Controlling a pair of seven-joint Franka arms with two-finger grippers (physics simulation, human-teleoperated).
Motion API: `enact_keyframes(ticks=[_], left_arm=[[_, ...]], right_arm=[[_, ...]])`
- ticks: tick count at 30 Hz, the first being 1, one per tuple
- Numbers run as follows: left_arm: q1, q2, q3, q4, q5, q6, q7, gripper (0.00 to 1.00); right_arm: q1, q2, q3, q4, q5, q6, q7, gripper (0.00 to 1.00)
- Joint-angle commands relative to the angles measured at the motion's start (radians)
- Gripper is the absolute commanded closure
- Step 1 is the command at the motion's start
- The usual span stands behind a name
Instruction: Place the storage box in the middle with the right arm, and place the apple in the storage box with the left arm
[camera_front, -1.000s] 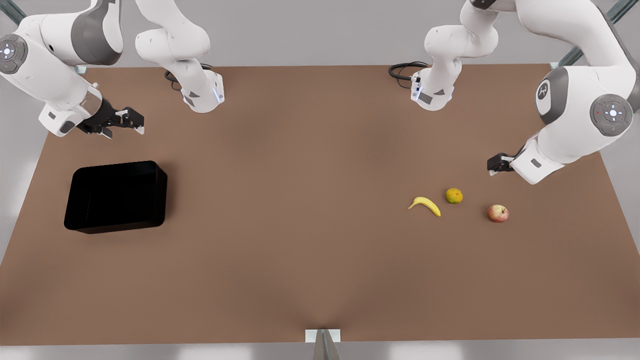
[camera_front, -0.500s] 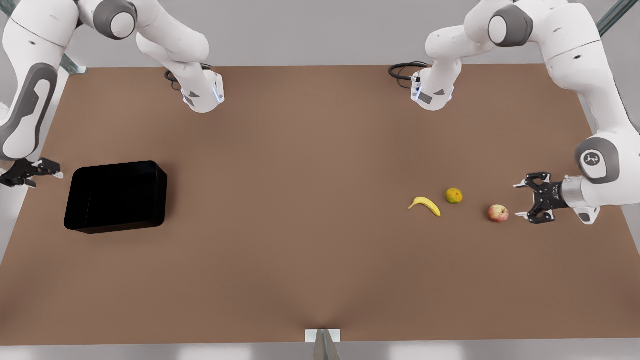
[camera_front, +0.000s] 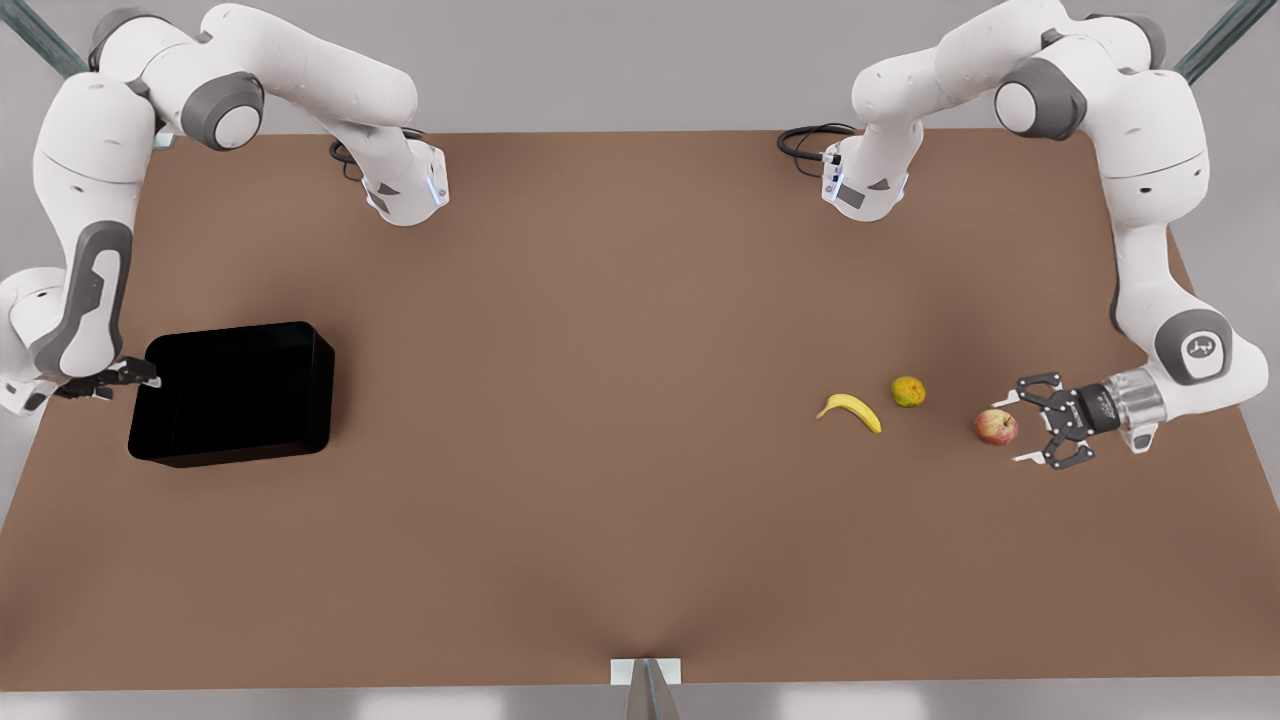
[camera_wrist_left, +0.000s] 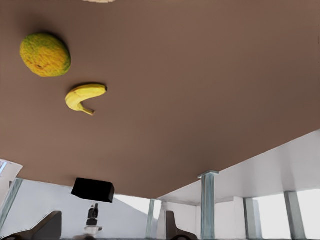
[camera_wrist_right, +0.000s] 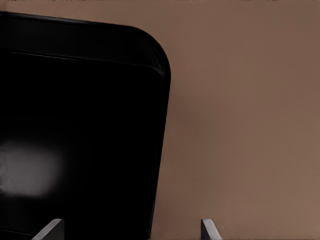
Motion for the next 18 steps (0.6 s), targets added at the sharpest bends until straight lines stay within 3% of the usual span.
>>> enact_keyframes(ticks=[1,6,15,17,18], left_arm=[[0.003,0.008,0.006,0.005,-0.051,-0.005,0.016,0.00],[0.011,0.039,0.007,0.005,-0.051,-0.123,0.158,0.00],[0.013,0.110,0.035,0.016,-0.062,-0.111,0.237,0.00],[0.013,0.110,0.046,0.007,-0.051,-0.111,0.257,0.00],[0.013,0.110,0.064,0.001,-0.048,-0.123,0.268,0.00]], right_arm=[[-0.001,0.009,0.001,0.000,0.004,0.005,0.000,0.00],[-0.024,0.080,0.004,0.005,0.029,0.064,-0.016,0.00],[-0.052,0.115,0.039,0.005,0.030,0.084,-0.026,0.03],[-0.047,0.106,0.044,0.009,0.029,0.070,-0.029,0.50],[-0.044,0.106,0.044,0.009,0.029,0.068,-0.029,0.57]])
